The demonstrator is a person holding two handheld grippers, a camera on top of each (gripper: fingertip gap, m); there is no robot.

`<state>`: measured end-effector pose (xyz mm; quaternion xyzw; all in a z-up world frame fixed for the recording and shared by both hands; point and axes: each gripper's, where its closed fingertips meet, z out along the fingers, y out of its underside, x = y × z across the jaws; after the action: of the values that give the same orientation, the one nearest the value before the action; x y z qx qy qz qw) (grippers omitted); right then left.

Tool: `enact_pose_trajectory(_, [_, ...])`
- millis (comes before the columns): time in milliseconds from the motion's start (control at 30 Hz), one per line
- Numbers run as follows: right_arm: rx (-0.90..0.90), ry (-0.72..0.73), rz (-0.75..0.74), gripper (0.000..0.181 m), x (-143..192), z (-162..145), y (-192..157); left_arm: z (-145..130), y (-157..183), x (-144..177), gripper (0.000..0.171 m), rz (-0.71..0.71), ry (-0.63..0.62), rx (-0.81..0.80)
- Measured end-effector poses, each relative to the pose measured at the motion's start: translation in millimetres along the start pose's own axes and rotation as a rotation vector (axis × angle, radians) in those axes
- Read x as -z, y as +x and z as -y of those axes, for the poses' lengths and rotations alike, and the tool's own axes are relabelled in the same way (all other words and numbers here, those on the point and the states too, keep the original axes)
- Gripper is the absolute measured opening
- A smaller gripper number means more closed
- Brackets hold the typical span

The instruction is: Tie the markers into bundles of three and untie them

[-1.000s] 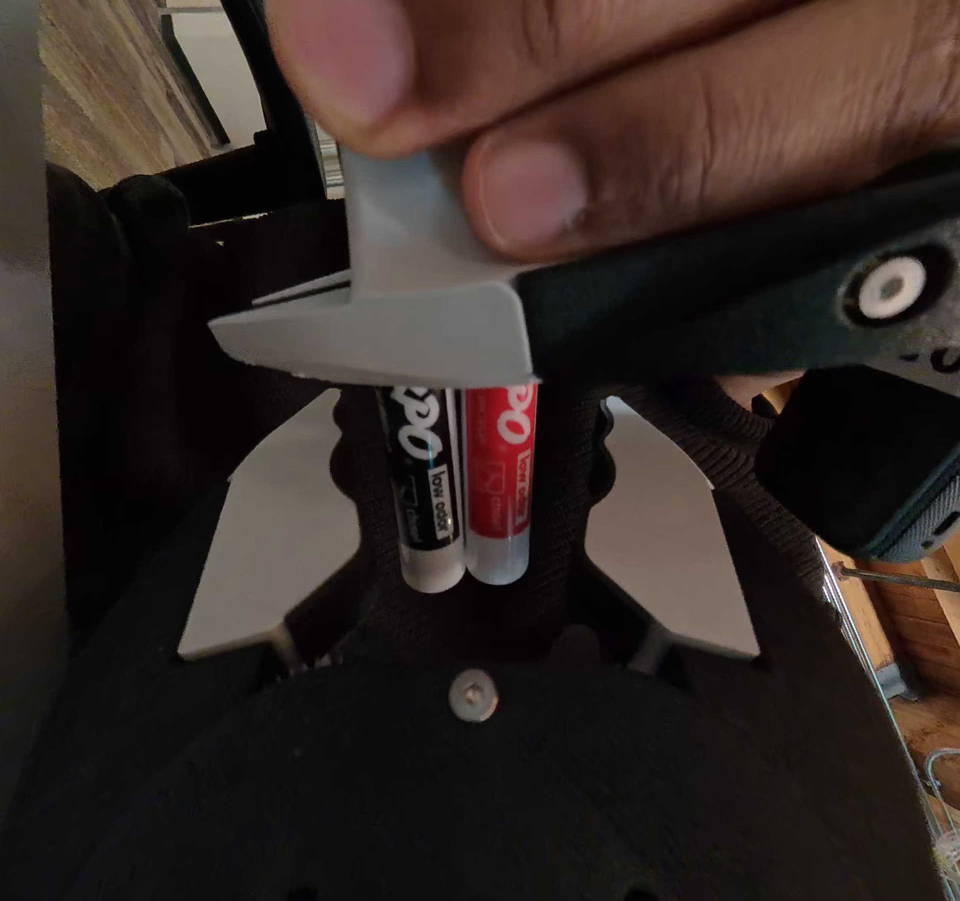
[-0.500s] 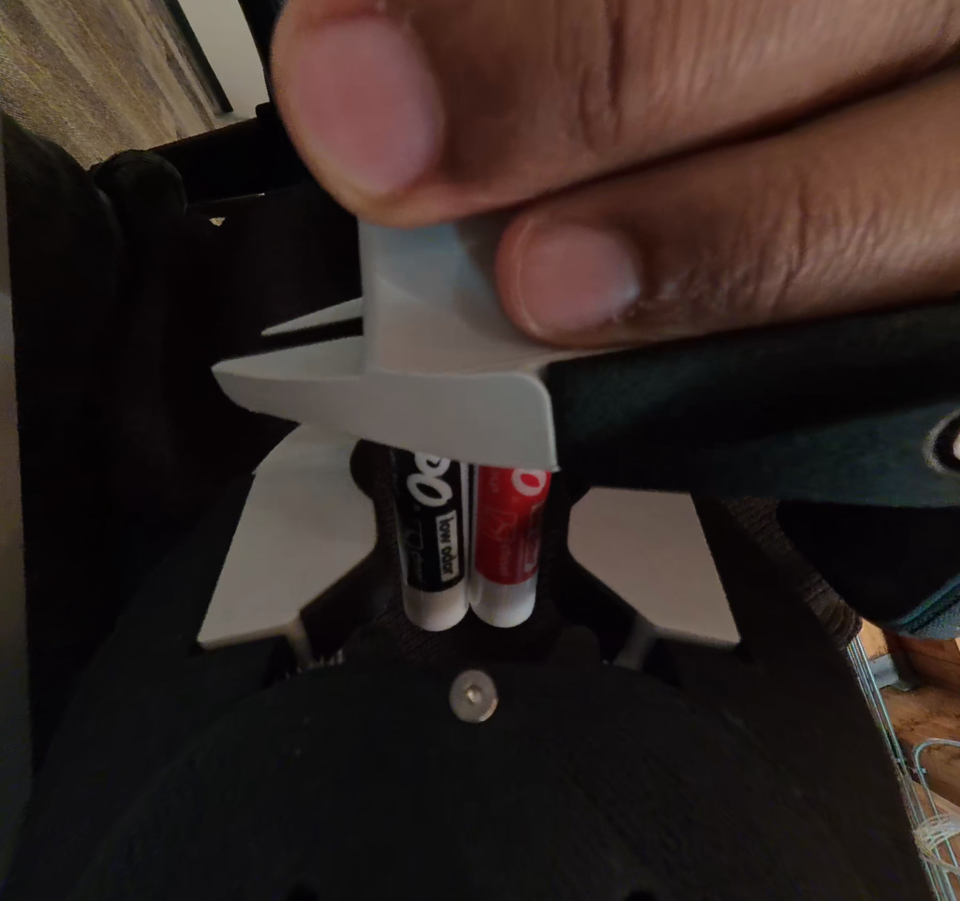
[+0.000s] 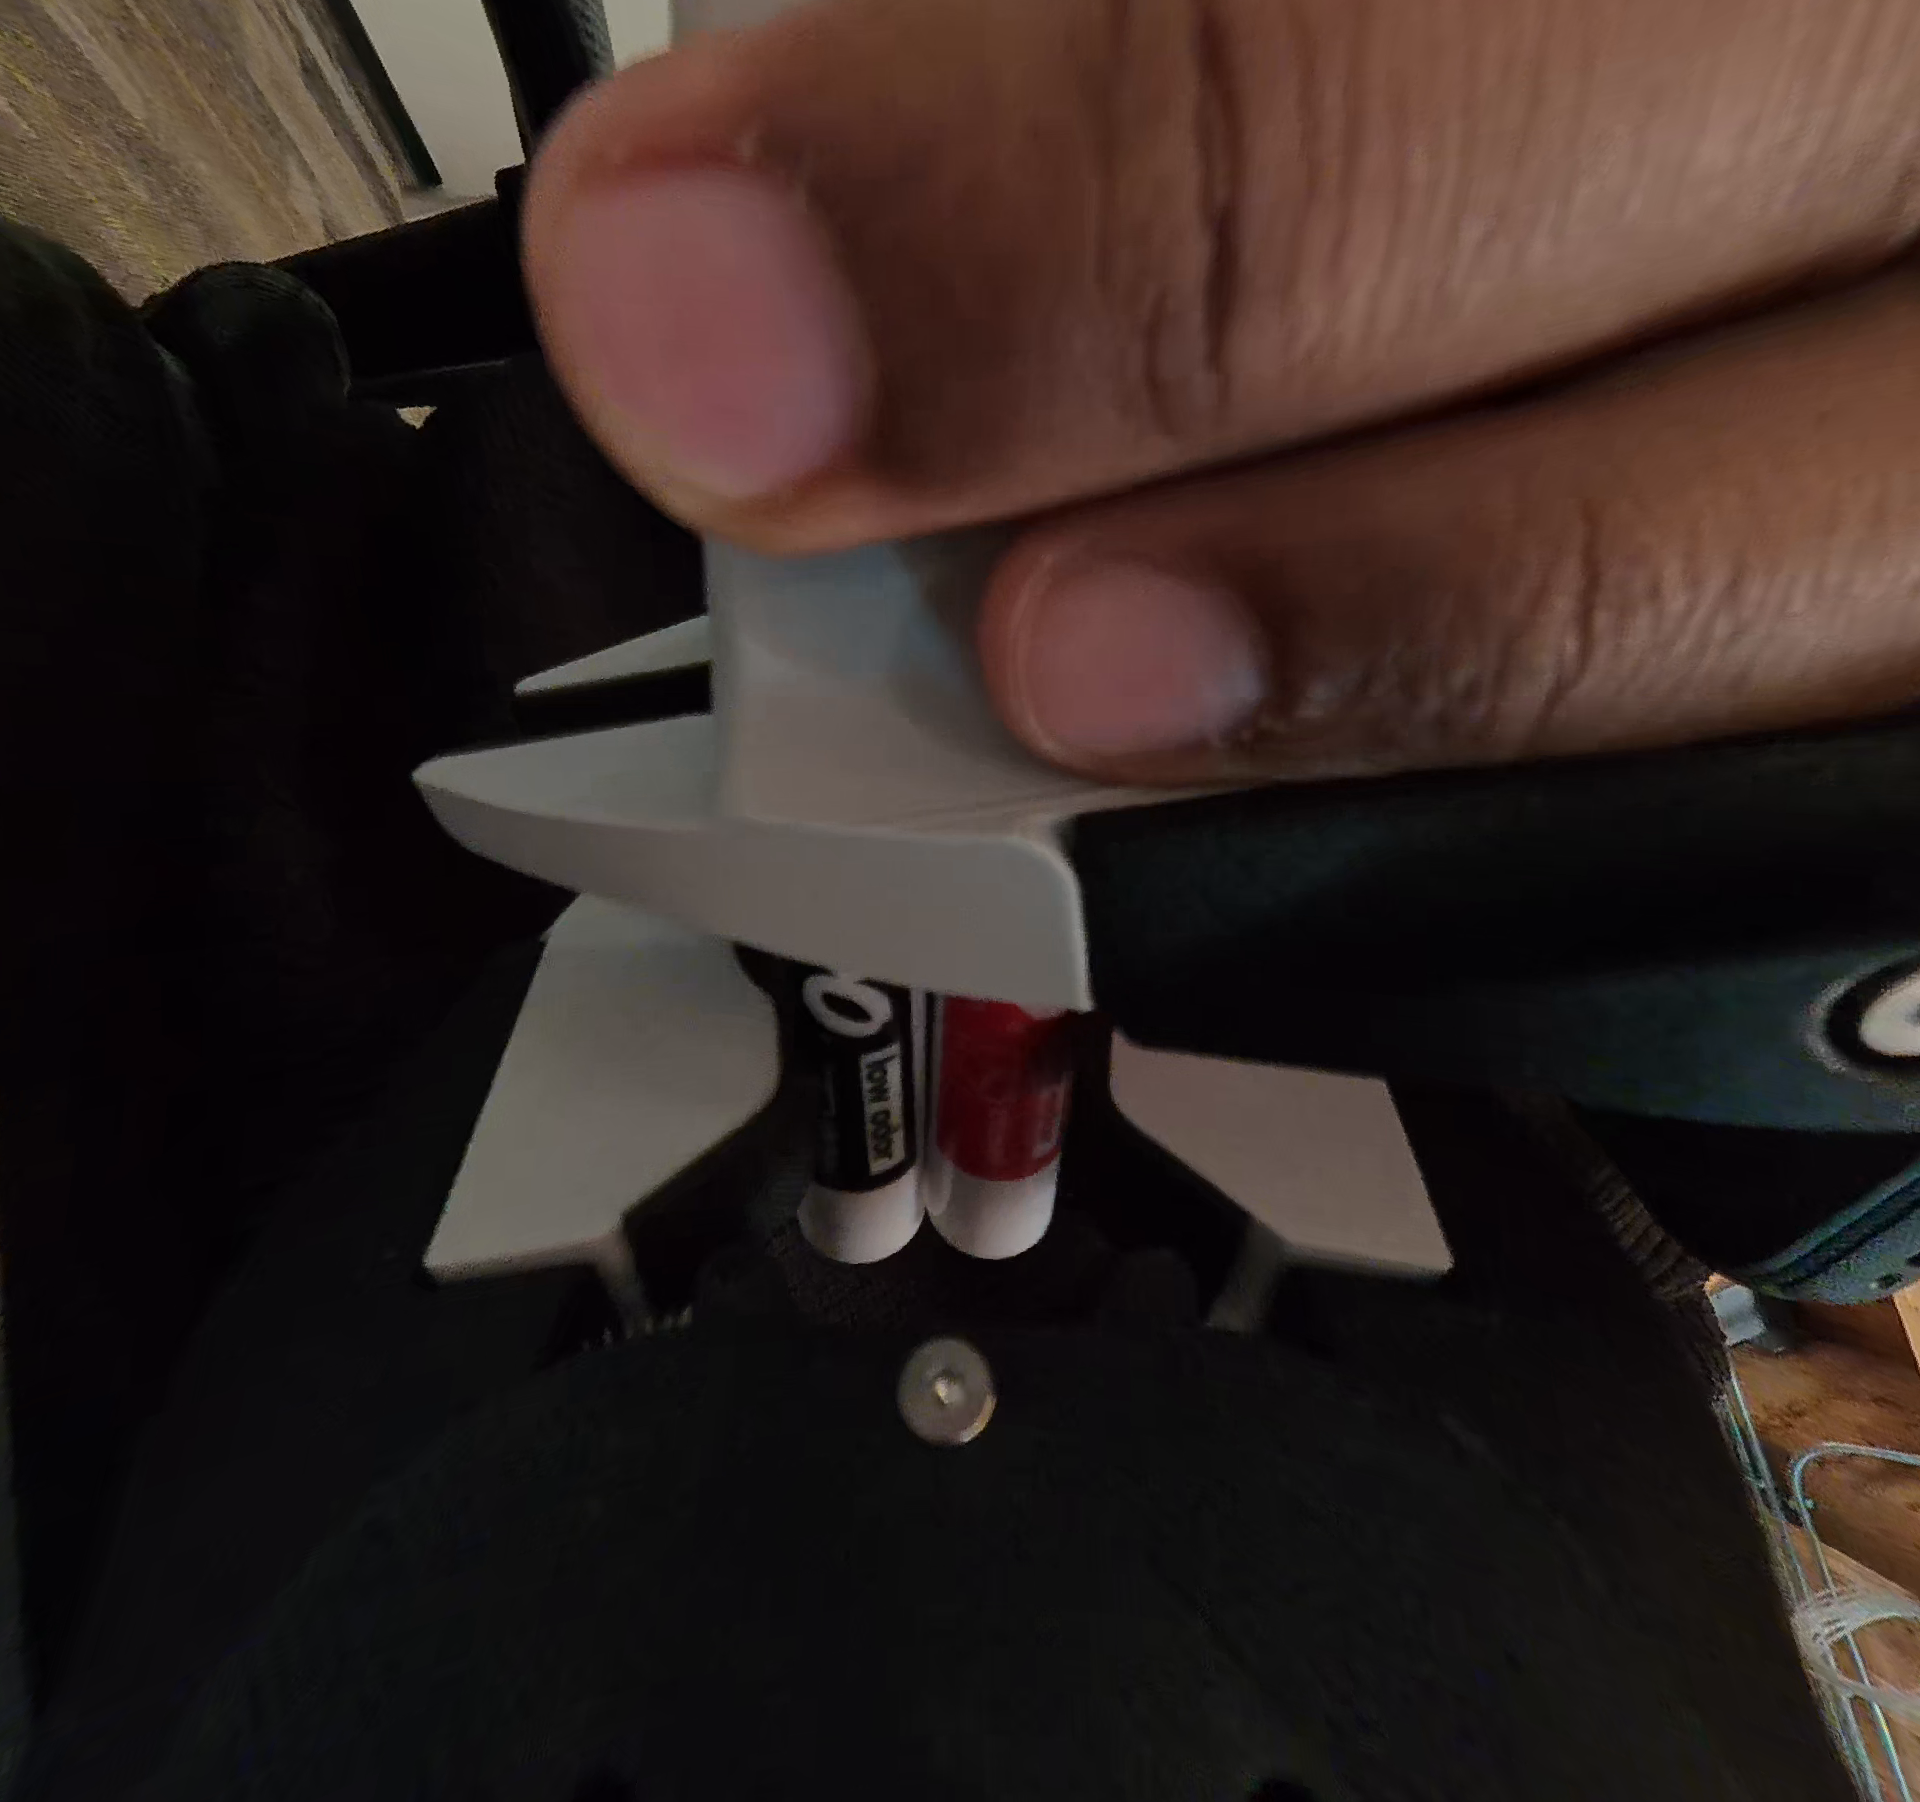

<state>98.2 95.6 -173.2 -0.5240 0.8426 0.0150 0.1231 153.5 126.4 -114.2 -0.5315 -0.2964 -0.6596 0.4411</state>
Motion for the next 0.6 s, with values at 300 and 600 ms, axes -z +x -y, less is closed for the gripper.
enact_pose_trajectory(300, [-0.015,0.022,-0.005,0.014,-0.3,1.8,-2.3,5.3,-0.8,3.0,0.044,-0.005,0.034,-0.019])
enact_pose_trajectory(600, [-0.008,0.018,-0.012,0.014,-1.3,0.0,-4.2,6.1,-4.0,-0.2,0.044,0.024,0.032,-0.051])
